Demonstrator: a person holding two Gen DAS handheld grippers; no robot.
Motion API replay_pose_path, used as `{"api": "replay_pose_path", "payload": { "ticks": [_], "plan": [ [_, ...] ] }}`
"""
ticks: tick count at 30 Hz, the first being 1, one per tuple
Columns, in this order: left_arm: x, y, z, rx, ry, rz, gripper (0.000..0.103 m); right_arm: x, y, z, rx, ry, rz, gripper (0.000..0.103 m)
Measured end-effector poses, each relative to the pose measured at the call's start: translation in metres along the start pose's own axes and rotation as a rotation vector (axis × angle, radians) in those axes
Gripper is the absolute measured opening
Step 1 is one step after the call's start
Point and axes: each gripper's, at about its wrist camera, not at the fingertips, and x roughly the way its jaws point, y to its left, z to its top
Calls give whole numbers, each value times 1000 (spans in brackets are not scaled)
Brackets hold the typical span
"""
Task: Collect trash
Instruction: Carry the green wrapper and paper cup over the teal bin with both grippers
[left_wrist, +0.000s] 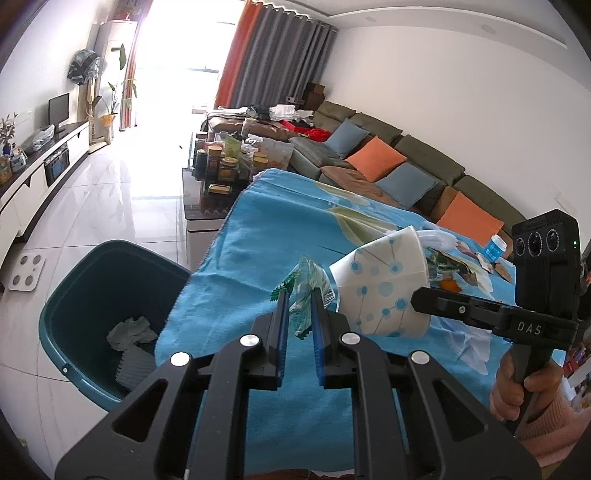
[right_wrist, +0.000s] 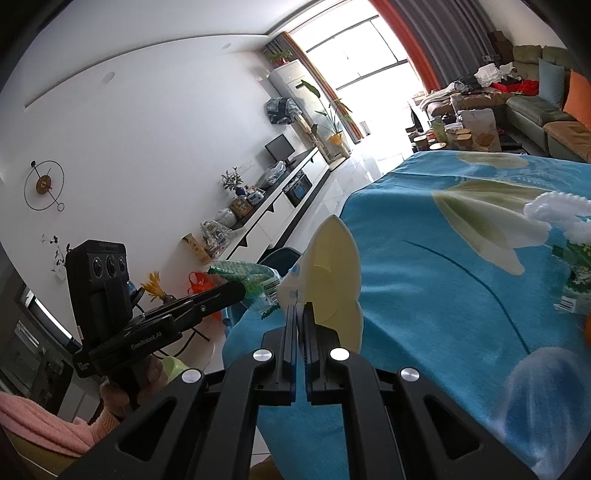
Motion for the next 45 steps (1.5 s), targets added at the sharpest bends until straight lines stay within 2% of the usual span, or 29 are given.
{"api": "replay_pose_path", "payload": {
  "ticks": [10, 45],
  "plan": [
    [-6, 8, -1, -14, -11, 28, 12, 11, 6, 3, -11, 21, 18, 2],
    [-30, 74, 1, -115, -58, 162, 12, 66, 33, 26, -100, 108, 84, 2]
  ]
}}
